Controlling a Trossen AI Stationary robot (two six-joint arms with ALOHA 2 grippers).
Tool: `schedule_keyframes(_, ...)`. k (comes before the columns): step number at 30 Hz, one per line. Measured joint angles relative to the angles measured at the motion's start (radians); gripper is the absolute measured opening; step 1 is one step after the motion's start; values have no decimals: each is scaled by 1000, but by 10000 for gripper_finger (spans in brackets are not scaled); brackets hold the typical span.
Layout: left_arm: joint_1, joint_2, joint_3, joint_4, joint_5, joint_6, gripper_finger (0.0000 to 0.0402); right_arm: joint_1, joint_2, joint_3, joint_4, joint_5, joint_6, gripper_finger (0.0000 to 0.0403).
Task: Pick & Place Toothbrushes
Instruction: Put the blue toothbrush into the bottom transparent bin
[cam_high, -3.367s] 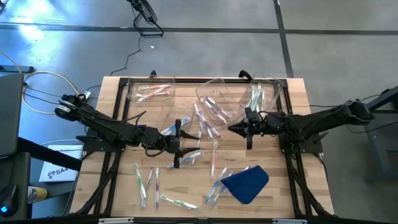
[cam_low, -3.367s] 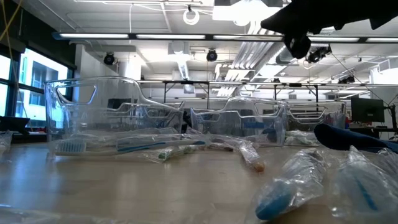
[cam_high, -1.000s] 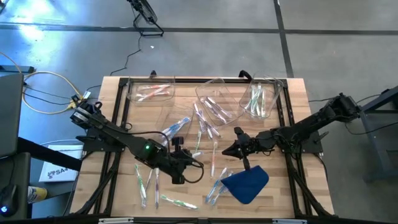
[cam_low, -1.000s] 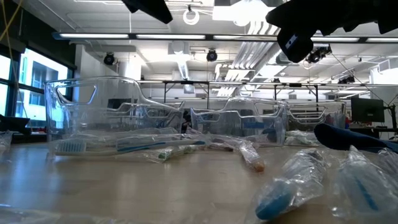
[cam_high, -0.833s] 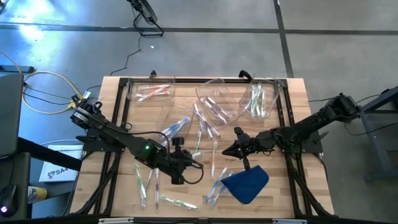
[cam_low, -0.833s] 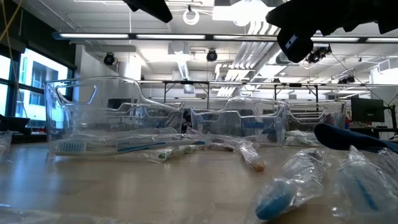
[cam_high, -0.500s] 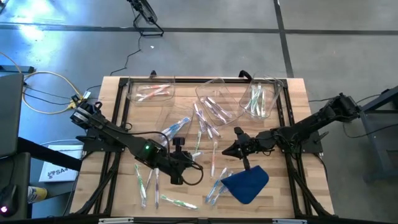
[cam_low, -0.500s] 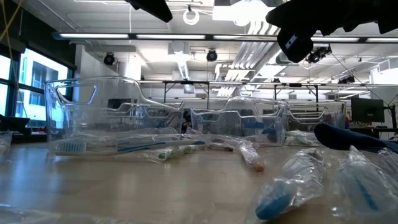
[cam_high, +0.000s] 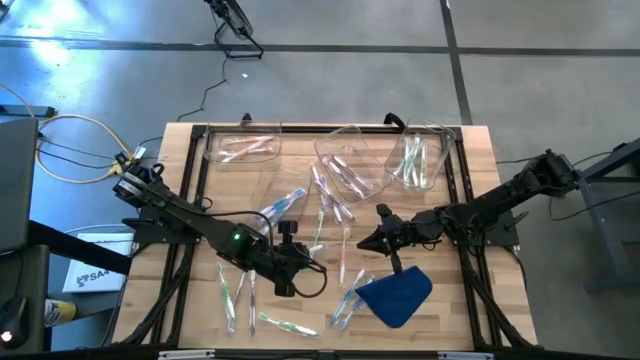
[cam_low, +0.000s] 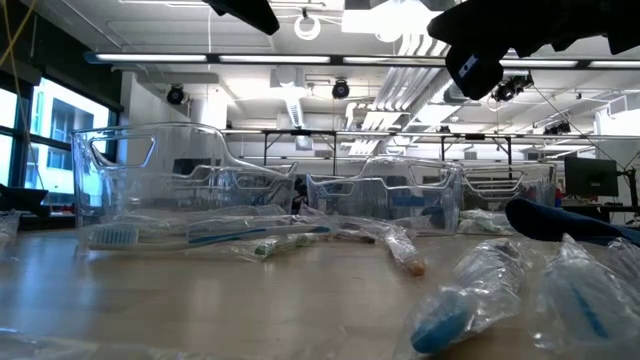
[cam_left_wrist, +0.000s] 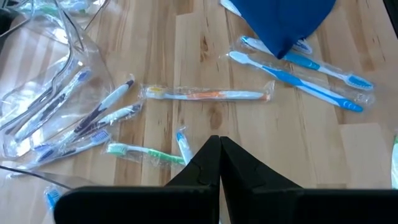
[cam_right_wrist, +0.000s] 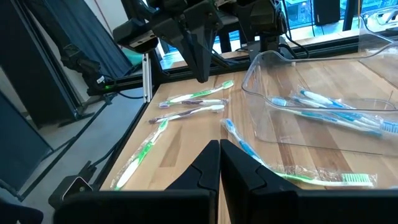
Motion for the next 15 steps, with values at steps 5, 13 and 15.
schedule_keyframes(5, 0, 0, 0, 0, 0, 25, 1, 0, 0, 0, 0, 0, 0, 4)
schedule_keyframes(13, 0, 0, 0, 0, 0, 25, 1, 0, 0, 0, 0, 0, 0, 4)
schedule_keyframes(15, 0, 0, 0, 0, 0, 25, 1, 0, 0, 0, 0, 0, -3, 4)
